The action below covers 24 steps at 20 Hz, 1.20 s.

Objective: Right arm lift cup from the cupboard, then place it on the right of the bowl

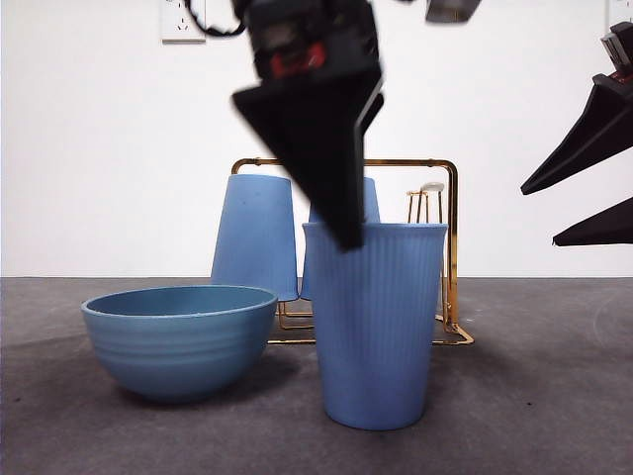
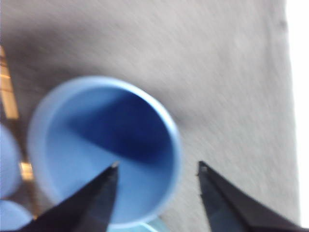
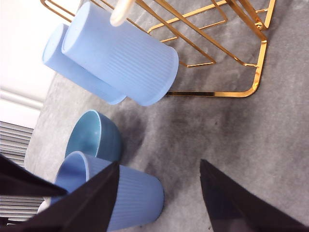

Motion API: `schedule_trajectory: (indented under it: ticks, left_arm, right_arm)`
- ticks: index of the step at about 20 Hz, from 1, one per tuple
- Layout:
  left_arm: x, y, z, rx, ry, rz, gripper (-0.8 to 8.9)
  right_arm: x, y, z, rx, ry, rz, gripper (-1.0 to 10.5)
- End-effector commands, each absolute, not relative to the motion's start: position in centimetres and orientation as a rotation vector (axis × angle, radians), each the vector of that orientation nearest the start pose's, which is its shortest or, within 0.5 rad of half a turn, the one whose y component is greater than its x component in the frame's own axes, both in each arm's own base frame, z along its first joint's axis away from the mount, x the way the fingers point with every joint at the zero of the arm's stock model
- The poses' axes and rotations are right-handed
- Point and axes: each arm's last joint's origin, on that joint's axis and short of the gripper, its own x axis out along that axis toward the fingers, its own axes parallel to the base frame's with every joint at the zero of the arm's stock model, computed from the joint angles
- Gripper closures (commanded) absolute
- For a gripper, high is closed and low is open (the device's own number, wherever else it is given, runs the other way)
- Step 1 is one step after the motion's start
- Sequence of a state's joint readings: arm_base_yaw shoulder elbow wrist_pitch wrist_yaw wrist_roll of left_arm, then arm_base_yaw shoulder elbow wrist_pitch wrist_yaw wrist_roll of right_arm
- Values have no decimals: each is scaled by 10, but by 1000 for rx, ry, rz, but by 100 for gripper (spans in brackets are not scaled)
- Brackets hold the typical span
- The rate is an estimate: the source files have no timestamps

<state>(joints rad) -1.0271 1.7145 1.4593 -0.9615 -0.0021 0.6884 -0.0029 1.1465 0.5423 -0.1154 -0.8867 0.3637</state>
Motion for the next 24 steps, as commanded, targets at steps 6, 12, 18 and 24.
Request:
schedule_trajectory:
  ticks: [6, 12, 18, 24]
  left_arm:
    - [188, -269, 352, 822, 650, -1201, 534]
    - [222, -190, 383, 473, 727, -1125, 537]
    - [246, -113, 382, 272, 852, -1085, 630]
    - [251, -70, 378, 93, 927, -1058, 627]
  right_arm:
    - [214, 22, 199, 566, 784, 734, 680]
    - [207, 23, 216, 363, 644, 674, 669]
    - [193, 33, 245, 227, 493, 695, 613]
    - [190, 36, 249, 224, 480, 715, 613]
